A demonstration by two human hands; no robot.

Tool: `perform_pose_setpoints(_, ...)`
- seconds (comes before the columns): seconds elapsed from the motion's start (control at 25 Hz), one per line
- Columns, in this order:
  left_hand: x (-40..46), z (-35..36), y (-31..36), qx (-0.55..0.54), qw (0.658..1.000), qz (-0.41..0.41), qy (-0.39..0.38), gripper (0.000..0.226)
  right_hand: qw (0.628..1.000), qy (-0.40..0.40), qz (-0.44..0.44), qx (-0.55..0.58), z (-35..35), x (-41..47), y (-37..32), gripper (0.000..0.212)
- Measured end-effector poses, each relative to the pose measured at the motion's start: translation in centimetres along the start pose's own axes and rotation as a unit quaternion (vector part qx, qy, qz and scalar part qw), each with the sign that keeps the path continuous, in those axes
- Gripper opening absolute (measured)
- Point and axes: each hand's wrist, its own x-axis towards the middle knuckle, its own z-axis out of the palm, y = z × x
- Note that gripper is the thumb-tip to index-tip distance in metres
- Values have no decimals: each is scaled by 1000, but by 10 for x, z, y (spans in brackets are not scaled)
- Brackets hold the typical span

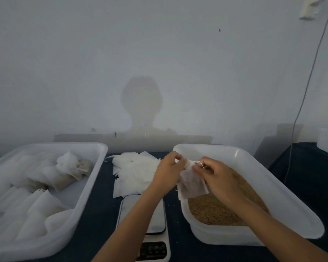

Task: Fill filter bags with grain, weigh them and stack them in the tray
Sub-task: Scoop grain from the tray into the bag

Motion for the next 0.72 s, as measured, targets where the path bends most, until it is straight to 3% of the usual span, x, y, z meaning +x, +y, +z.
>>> perform_pose_setpoints(0.12,-19,-46,-13,-95,995,3,7,38,992,38,31,117,33,6,-24,33)
perform_pose_setpoints(0.2,-37,-72,-35,-54,998,37,14,21,987,29,48,151,59,5,-36,33)
perform_pose_setpoints(0.24,-44,-81,-46,-26,998,51,21,15,989,20,50,139,72,3,-38,32)
perform_pose_setpoints(0.4,-56,-99,-84,80,993,11,90,33,998,11,51,44,117,-7,-31,29)
perform_pose_setpoints(0.52,-56,-101,-102,155,983,-14,95,42,997,24,74,-5,138,-14,-17,32)
perform_pose_setpoints(0.72,-53,-99,-120,269,958,-20,95,35,995,53,76,-38,156,-27,6,26)
